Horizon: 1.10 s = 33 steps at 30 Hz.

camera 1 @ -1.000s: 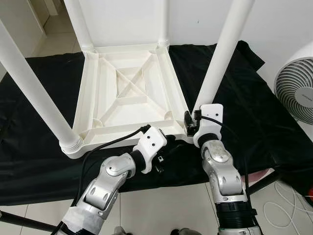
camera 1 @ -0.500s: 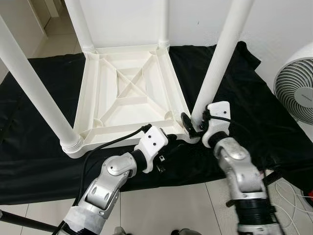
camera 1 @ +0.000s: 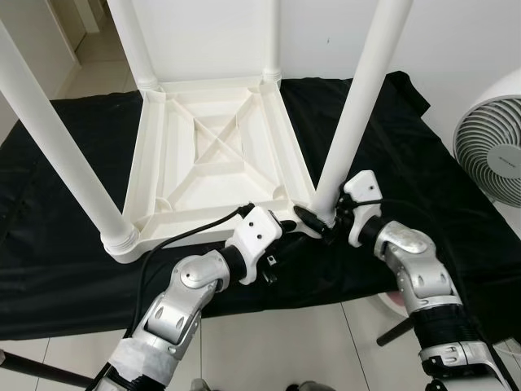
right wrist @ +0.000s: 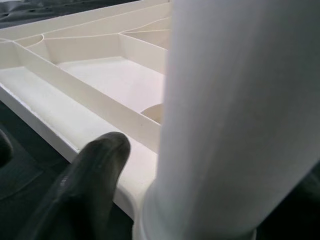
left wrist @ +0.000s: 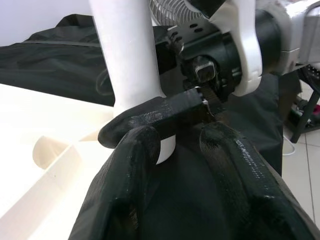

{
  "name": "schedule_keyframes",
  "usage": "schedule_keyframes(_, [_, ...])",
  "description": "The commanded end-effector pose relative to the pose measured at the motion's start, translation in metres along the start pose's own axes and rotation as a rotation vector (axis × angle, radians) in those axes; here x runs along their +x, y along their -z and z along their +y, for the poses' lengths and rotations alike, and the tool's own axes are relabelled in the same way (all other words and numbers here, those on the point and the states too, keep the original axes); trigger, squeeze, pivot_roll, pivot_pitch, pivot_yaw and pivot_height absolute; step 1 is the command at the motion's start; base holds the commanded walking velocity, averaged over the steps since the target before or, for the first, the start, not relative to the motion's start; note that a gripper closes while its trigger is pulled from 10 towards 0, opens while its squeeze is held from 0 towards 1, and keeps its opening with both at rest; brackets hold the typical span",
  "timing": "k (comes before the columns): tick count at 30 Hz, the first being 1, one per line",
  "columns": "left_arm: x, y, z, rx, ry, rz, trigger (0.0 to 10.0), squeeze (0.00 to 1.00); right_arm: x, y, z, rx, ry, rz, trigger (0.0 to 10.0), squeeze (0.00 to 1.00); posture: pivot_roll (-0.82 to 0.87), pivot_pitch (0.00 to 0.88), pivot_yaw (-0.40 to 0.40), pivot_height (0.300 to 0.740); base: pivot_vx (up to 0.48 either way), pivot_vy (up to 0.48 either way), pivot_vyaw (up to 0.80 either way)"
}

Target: Building children table

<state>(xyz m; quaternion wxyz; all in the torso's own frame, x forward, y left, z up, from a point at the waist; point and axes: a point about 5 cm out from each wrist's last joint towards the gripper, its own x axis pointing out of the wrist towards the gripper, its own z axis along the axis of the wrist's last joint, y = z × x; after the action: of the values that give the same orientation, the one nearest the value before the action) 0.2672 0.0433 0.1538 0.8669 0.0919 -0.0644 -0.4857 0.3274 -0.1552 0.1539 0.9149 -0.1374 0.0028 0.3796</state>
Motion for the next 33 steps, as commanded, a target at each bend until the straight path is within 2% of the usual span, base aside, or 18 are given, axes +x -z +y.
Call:
schedule_keyframes(1, [-0.001,0.004,0.002,0.002,-0.005,0.017,10.0,0.0,0.004,0.006,0.005,-0.011,-0.054,0.029,4.8,0.0,-0.14,0.029,0.051,0.74,0.0,0.0,0.0])
schedule_keyframes(2, [-0.002,0.004,0.003,0.003,-0.008,0.017,10.0,0.0,0.005,0.007,0.002,-0.004,-0.063,0.031,0.0,0.0,-0.14,0.029,0.051,0.74,0.0,0.0,0.0])
schedule_keyframes(13, [-0.004,0.003,0.006,0.004,-0.027,0.016,10.0,0.0,0.01,0.012,-0.005,-0.013,-0.075,0.028,0.0,0.0,-0.12,0.031,0.051,0.74,0.0,0.0,0.0])
schedule_keyframes(14, [-0.004,0.003,0.006,0.003,-0.028,0.015,10.0,0.0,0.01,0.013,-0.004,-0.011,-0.069,0.023,4.1,0.0,-0.12,0.031,0.051,0.74,0.0,0.0,0.0])
schedule_keyframes(15, [-0.004,0.003,0.006,0.003,-0.028,0.015,10.0,0.0,0.01,0.013,-0.004,-0.011,-0.069,0.023,4.1,0.0,-0.12,0.031,0.051,0.74,0.0,0.0,0.0])
schedule_keyframes(16, [-0.004,0.003,0.007,0.004,-0.028,0.014,10.0,0.0,0.01,0.014,-0.003,0.005,-0.06,0.011,10.0,0.0,-0.12,0.032,0.052,0.74,0.0,0.0,0.0])
schedule_keyframes(20, [-0.004,0.002,0.007,0.004,-0.028,0.013,10.0,0.0,0.01,0.015,-0.003,0.017,-0.055,0.003,10.0,0.0,-0.12,0.032,0.052,0.74,0.0,0.0,0.0])
schedule_keyframes(21, [-0.003,0.002,0.007,0.004,-0.026,0.011,10.0,0.0,0.011,0.017,0.001,0.053,0.011,-0.009,10.0,0.0,-0.12,0.034,0.055,0.74,0.0,0.0,0.0])
schedule_keyframes(24, [-0.003,0.002,0.008,0.004,-0.026,0.011,10.0,0.0,0.011,0.019,0.002,0.056,0.037,-0.008,10.0,0.0,-0.12,0.034,0.055,0.74,0.0,0.0,0.0])
schedule_keyframes(27, [-0.003,0.002,0.007,0.006,-0.025,0.009,10.0,0.0,0.013,0.019,0.01,0.094,0.11,-0.025,10.0,0.0,-0.13,0.041,0.055,0.74,0.0,0.0,0.0])
schedule_keyframes(29, [-0.004,0.003,0.008,0.004,-0.027,0.01,10.0,0.0,0.015,0.016,0.015,0.133,0.205,-0.035,10.0,0.0,-0.12,0.045,0.054,0.74,0.0,0.0,0.0])
schedule_keyframes(30, [-0.004,0.003,0.008,0.004,-0.027,0.01,10.0,0.0,0.015,0.016,0.015,0.133,0.205,-0.035,10.0,0.0,-0.12,0.045,0.054,0.74,0.0,0.0,0.0])
schedule_keyframes(33, [-0.004,0.003,0.008,0.003,-0.028,0.011,10.0,0.0,0.014,0.012,0.018,0.17,0.365,-0.03,10.0,0.0,-0.12,0.051,0.055,0.74,0.0,0.0,0.0])
